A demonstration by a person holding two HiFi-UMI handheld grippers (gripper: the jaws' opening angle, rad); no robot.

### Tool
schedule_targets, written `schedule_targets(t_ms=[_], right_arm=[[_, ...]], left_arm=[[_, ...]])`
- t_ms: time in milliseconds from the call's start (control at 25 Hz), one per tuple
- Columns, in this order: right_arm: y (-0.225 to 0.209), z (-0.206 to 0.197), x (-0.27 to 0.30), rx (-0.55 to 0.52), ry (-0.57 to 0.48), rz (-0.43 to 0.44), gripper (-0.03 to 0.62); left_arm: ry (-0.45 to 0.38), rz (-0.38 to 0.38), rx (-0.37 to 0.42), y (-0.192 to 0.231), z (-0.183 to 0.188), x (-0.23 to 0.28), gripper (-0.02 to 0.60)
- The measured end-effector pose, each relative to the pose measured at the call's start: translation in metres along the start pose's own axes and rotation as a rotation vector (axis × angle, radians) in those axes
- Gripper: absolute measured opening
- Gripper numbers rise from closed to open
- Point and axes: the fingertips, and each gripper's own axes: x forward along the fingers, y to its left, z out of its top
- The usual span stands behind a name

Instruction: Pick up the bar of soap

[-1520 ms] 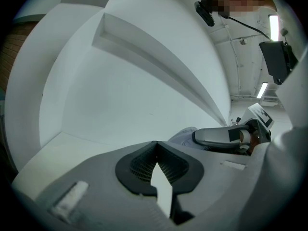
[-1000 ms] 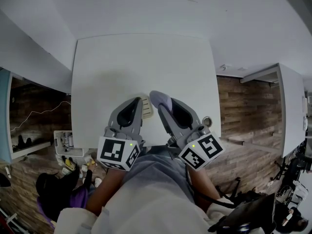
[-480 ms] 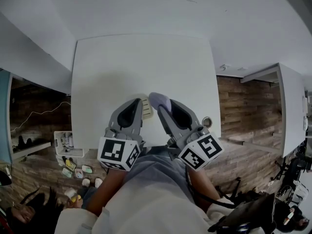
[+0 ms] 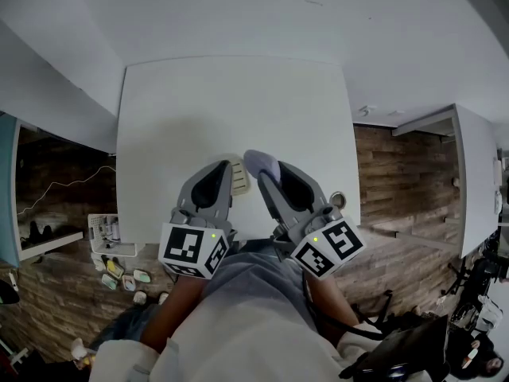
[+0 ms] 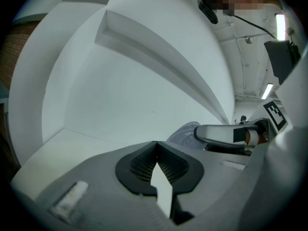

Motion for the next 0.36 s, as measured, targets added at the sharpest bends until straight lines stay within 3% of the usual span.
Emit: schedule_targets(t_ms=[360], right_arm=[[0.0049, 0.0043, 0.0004, -0.004, -0.008, 0.009, 0.121]], left_arm=[[-0.001, 0.003, 0.000, 0.0011, 0.0009, -0.0028, 0.002]])
